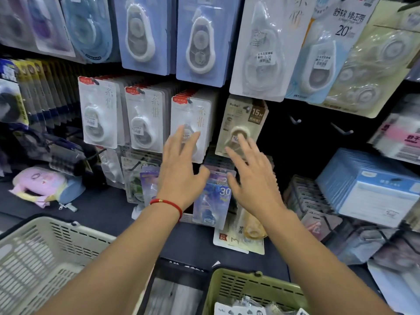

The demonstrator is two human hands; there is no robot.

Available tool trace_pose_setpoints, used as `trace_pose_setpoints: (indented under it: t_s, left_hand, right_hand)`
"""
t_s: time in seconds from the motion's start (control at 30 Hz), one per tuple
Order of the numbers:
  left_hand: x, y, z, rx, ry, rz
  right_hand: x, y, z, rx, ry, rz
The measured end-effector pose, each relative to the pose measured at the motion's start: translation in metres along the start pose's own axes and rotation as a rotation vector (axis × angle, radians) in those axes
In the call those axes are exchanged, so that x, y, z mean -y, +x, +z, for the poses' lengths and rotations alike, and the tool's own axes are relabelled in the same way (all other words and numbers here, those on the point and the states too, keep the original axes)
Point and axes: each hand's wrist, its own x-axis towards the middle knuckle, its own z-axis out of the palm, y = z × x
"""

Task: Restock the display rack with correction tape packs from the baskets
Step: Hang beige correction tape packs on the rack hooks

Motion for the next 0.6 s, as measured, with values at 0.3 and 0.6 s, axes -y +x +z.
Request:
trace_pose_setpoints:
  t_s: [0.3,0.6]
  left_hand:
    - [0.027,-0.001,0.018,0.037,0.218,0.08]
    - [0.017,0.001,0.027,-0.088,0.206,0.06]
  right_hand:
    - [-0.028,0.07,0.036,0.201,-0.251,0.099]
    - [-0.039,0.032,0.024,0.209,-0.154,0.065]
